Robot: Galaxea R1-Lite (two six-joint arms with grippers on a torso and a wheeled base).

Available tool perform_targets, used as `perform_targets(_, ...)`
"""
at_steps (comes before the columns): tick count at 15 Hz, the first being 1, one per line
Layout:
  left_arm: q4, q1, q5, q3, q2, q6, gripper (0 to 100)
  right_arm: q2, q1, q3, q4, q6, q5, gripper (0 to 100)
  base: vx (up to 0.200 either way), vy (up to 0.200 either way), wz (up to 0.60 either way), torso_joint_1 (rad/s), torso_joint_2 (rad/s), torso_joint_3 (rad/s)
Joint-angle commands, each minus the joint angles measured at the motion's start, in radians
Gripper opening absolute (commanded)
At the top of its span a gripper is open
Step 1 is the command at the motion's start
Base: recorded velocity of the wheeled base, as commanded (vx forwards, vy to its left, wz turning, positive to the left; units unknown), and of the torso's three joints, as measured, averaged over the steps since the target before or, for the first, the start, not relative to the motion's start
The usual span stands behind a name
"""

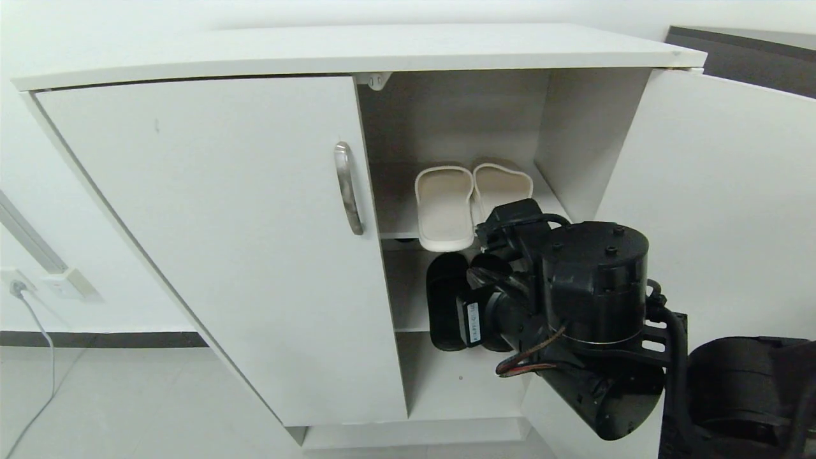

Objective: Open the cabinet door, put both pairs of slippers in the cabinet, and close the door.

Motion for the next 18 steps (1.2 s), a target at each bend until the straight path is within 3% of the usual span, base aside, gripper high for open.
perform_targets(1, 0.0, 0.001, 0.0, 0.0, 0.001, -0.001, 0, 0.006, 0.001, 0.0, -0.001, 0.0, 0.001, 0, -0.2, 0.0, 0.0, -0.007, 0.01, 0.002)
perform_targets(12, 0.0, 0.001, 0.0, 0.0, 0.001, -0.001, 0, 0.012, -0.013, 0.023, -0.002, 0.004, 0.003, 0, -0.2, 0.0, 0.0, 0.001, 0.01, 0.002)
perform_targets(18, 0.0, 0.001, 0.002, 0.0, 0.001, -0.004, 0, 0.007, -0.042, 0.079, -0.036, -0.023, 0.03, 0, 0.0, 0.0, 0.0, 0.0, 0.0, 0.0)
